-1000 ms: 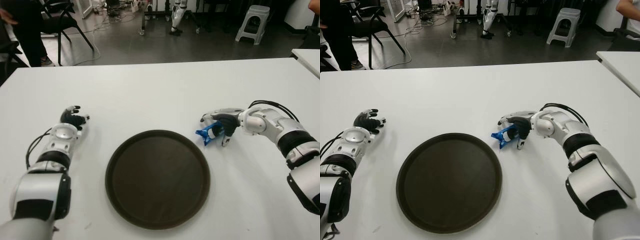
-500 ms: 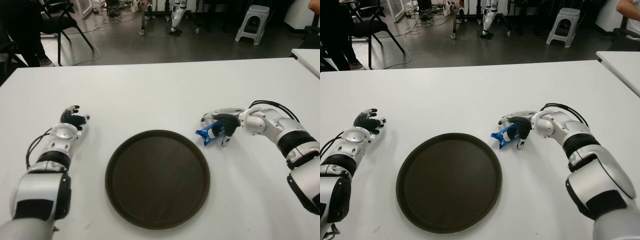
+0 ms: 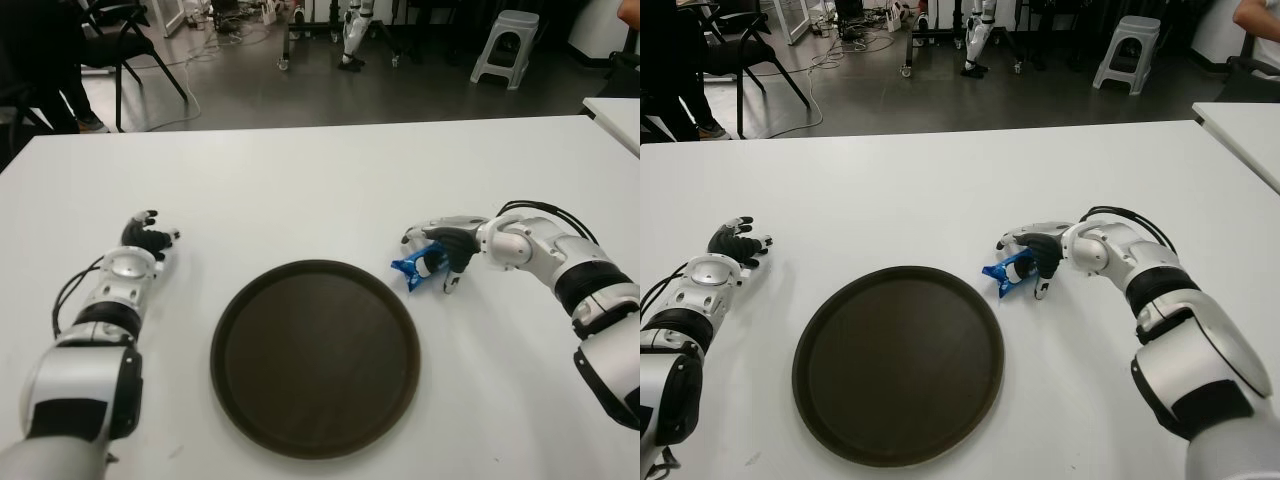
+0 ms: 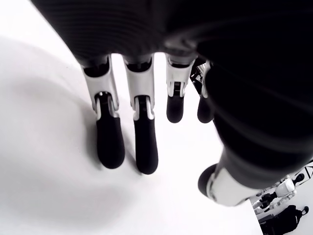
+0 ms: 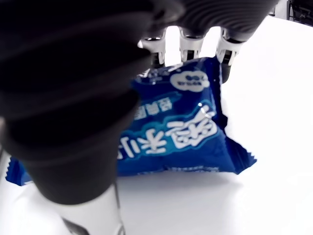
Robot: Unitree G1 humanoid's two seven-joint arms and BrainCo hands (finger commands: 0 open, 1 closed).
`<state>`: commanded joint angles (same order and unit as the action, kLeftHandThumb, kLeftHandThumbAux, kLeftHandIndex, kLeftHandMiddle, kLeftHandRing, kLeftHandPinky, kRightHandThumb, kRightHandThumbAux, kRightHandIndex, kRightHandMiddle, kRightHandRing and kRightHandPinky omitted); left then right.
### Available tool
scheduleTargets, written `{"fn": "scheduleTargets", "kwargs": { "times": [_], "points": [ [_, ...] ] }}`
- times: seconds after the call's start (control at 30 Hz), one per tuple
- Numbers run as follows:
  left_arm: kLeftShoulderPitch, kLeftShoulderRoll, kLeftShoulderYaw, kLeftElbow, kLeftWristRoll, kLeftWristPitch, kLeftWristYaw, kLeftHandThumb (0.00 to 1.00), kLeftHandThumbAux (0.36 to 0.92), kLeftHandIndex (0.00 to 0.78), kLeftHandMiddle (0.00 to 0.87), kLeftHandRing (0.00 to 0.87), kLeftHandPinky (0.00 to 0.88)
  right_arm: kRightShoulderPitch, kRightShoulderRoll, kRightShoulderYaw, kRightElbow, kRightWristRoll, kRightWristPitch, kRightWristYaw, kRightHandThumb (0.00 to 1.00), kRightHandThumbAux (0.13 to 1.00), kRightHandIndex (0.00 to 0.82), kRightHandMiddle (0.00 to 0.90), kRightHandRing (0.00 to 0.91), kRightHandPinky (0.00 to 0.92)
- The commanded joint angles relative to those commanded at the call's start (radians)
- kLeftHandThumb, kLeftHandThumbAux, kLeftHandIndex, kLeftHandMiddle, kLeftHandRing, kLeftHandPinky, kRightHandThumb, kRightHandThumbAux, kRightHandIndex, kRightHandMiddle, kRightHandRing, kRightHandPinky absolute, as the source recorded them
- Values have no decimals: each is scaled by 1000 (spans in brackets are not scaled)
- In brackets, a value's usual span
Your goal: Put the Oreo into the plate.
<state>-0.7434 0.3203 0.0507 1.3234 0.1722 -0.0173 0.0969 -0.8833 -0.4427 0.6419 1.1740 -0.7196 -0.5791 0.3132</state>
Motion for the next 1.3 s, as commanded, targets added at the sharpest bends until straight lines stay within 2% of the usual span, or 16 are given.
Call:
{"fn": "scheduleTargets", "kwargs": {
  "times": [0.4,0.73,1.3],
  "points": [
    [-3,1,-9,-2,8,3,-6,250,785,129,126,156,176,0,2,-3,0,4,-5,6,0,940,5,29,30,59],
    [-3,2,-11,-1,7,5,-7,257,793,131,124,150,157,2,3,-4,1,4,-1,1,0,947,2,29,29,69],
    [-5,3,-19,-1,13,10,1,212,763,104,125,150,148,-2,8,8,15,-8,4,-12,0,915,1,19,20,51]
  ]
}}
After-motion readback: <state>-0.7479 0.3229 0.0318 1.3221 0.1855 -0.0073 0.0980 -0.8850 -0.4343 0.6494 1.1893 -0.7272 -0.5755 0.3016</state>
